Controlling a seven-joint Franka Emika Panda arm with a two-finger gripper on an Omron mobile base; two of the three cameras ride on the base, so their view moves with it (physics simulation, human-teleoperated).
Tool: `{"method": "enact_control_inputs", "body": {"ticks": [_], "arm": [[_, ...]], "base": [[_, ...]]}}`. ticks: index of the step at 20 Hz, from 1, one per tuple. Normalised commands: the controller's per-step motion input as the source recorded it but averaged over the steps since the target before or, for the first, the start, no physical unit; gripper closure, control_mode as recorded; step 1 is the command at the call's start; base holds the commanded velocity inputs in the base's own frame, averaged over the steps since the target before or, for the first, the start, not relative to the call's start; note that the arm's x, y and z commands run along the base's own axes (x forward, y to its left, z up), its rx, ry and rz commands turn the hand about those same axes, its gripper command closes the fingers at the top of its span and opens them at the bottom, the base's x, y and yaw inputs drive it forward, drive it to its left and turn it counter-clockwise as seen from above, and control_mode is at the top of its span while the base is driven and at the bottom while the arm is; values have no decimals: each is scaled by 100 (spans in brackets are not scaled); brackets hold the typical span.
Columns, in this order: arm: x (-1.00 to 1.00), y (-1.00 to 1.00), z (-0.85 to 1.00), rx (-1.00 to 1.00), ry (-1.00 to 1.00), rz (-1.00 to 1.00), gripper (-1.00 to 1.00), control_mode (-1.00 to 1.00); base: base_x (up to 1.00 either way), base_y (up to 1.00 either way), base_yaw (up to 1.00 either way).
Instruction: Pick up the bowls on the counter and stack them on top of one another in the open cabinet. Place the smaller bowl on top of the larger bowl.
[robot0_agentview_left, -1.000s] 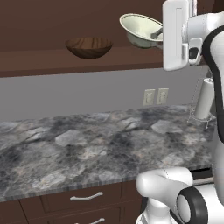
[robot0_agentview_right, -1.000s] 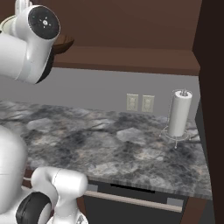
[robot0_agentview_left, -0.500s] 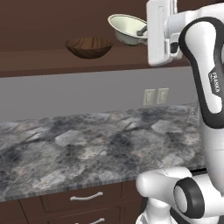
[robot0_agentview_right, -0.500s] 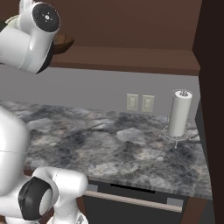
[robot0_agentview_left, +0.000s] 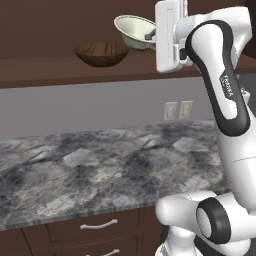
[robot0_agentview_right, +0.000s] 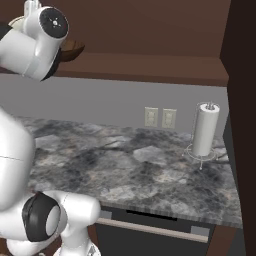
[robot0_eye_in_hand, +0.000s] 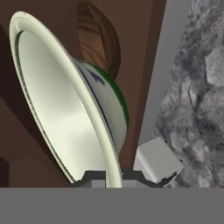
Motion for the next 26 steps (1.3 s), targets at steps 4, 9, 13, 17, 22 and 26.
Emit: {"method": "enact_control_inputs", "body": {"ticks": [4,9,13,17,22,26], "arm": [[48,11,-8,-1,0,0,100,-100],[46,9,-7,-1,0,0,100,-100],[41,11,-12,-2,1,0,100,-100],[38,8,-11,-5,2,0,100,-100],[43,18,-6,-2,1,2,100,-100],[45,22,-10,0,2,2,100,-100]], "base": [[0,0,0],[0,0,0],[0,0,0],[0,0,0],[0,0,0],[0,0,0]]}}
